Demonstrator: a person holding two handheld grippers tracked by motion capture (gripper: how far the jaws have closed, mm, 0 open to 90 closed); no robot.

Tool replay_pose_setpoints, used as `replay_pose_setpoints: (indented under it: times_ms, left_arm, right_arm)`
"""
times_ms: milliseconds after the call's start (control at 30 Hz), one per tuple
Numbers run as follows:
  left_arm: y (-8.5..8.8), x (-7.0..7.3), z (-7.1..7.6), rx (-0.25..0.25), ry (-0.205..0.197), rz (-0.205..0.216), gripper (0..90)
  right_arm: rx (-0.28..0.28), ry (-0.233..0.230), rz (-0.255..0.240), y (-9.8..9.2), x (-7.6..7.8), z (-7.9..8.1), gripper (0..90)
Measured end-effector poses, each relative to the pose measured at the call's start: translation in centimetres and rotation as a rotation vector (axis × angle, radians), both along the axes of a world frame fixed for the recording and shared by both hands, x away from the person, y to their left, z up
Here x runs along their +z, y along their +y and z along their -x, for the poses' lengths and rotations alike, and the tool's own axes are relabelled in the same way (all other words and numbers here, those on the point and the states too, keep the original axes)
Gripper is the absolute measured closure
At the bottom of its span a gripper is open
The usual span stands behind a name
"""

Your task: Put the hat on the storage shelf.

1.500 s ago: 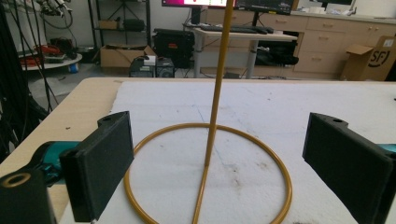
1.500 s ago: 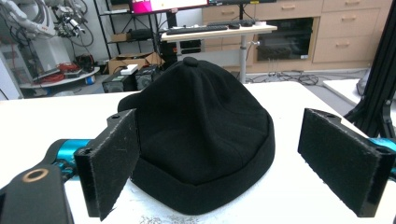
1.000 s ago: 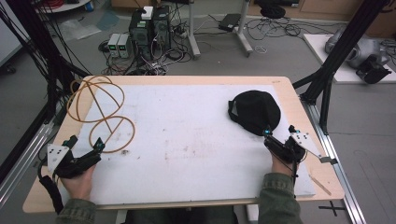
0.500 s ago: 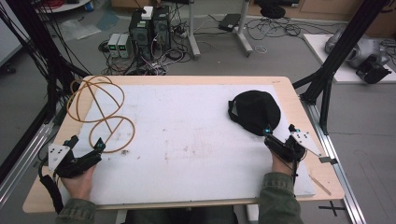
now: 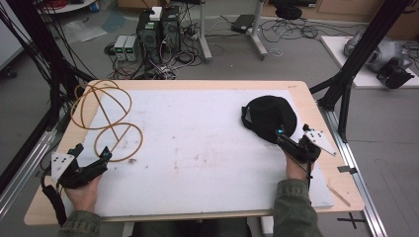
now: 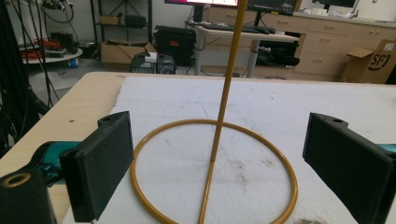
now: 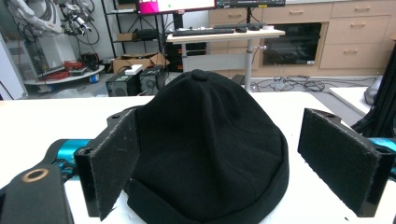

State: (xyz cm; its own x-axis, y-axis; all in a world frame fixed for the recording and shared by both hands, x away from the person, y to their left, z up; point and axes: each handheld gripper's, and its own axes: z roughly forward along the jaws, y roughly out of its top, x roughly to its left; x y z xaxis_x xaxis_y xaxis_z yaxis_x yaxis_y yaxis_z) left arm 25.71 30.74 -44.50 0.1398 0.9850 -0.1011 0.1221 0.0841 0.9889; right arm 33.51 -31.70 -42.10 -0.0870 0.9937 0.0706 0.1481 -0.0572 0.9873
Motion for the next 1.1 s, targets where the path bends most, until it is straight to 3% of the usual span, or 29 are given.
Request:
replay_pose_setpoints:
  times_ms: [233,367,500,600,800,1000,1100]
  left_arm:
    - [0.0,-0.1,0.0,-0.009,0.006,-0.002,9.1]
    - [0.0,-0.1,0.0,-0.013,0.007,0.001,9.1]
    - [0.0,-0.1,0.0,-0.015,0.008,0.0,9.1]
    - [0.0,-0.1,0.1,-0.016,0.008,0.0,9.1]
    - [0.3,-0.1,0.2,-0.01,0.002,0.003,9.1]
    - [0.1,0.0,-0.2,-0.009,0.008,-0.002,9.1]
    - [-0.1,-0.1,-0.4,-0.015,0.009,-0.007,9.1]
  right_arm:
    - [0.004,-0.012,0.026,-0.1,0.1,-1.0,13.3]
    - [0.014,-0.004,0.008,-0.3,0.1,-1.4,13.4]
    - [0.038,0.038,-0.009,-0.5,0.7,-2.3,12.5]
    - [0.058,0.094,0.047,-0.2,1.0,-3.4,12.4]
    - [0.084,0.13,0.117,0.2,1.6,-5.1,12.4]
    - [0.124,0.21,0.116,0.4,1.9,-7.7,12.2]
    - [0.137,0.286,0.123,0.3,1.6,-9.3,12.3]
